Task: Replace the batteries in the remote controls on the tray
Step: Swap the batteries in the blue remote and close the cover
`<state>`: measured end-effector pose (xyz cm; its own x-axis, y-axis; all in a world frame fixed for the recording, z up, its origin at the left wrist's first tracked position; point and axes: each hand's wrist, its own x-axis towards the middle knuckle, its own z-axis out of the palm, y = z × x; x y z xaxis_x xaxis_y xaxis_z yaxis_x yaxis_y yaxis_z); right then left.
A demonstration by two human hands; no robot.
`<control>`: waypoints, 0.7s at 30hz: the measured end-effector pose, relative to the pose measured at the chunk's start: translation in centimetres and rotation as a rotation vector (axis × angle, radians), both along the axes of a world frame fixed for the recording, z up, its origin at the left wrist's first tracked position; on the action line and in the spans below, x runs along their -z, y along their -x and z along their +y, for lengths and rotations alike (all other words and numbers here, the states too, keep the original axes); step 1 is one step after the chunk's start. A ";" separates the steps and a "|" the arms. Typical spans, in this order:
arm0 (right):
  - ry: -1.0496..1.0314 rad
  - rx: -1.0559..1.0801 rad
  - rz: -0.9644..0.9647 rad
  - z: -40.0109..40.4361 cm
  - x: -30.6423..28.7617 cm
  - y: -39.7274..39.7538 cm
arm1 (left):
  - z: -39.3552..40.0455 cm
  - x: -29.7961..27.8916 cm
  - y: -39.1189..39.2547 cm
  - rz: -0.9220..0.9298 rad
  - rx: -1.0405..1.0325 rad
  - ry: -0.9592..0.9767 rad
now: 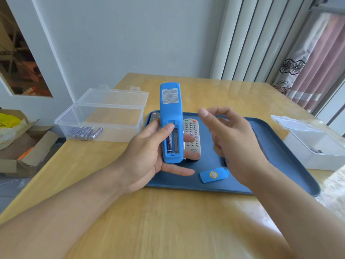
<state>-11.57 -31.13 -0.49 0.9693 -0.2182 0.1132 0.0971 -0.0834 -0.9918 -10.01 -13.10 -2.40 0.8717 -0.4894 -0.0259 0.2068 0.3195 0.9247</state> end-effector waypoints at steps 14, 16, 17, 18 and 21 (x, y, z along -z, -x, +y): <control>-0.901 -0.214 0.374 -2.2 0.0 -1.7 | 0.0 0.2 -0.2 -0.017 -0.055 -0.012; -0.914 -0.215 0.367 -2.3 -0.1 -1.7 | 0.0 0.2 -0.3 -0.021 -0.059 -0.015; -0.921 -0.225 0.365 -2.4 -0.1 -1.7 | 0.0 0.1 -0.3 -0.022 -0.064 -0.017; -0.923 -0.235 0.364 -2.4 -0.1 -1.7 | 0.0 0.1 -0.3 -0.024 -0.070 -0.017; -0.901 -0.243 0.353 -2.2 -0.1 -1.6 | 0.0 0.1 -0.4 -0.034 -0.077 -0.016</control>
